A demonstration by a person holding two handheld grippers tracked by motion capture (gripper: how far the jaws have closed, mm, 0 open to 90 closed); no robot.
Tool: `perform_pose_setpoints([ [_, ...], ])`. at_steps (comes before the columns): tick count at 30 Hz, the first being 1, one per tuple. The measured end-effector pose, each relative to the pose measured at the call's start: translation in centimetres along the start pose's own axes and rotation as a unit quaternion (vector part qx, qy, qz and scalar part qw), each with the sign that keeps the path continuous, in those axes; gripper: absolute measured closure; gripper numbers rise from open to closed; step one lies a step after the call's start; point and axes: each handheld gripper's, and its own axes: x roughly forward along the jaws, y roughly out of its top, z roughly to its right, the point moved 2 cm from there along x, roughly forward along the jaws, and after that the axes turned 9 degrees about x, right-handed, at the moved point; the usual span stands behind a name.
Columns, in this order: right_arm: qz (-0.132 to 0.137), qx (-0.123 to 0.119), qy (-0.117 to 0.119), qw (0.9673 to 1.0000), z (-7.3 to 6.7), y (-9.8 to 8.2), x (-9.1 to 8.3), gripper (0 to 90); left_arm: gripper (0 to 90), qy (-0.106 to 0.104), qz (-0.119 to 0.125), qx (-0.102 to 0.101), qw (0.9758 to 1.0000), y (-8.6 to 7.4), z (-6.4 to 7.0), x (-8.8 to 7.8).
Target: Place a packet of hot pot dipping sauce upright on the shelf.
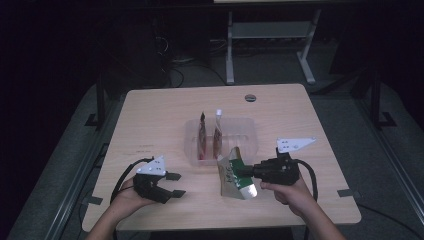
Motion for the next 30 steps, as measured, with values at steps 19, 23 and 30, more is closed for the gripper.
perform_pose_setpoints([
  [19,0.050,-0.036,-0.043,0.9972,-0.6,3.9,-1.4,90.0,38.6,0.001,-0.013,0.001,0.9999,-0.4,-0.3,-0.1],
  [23,0.059,-0.037,-0.043,0.9966,-0.8,4.4,-1.9,90.0,38.6,0.000,-0.014,0.000,0.9999,-0.5,-0.4,-0.2],
  [30,0.078,-0.041,-0.047,0.9951,-1.2,4.8,-3.3,90.0,38.3,0.001,-0.015,-0.001,0.9999,-0.6,-0.4,-0.2],
])
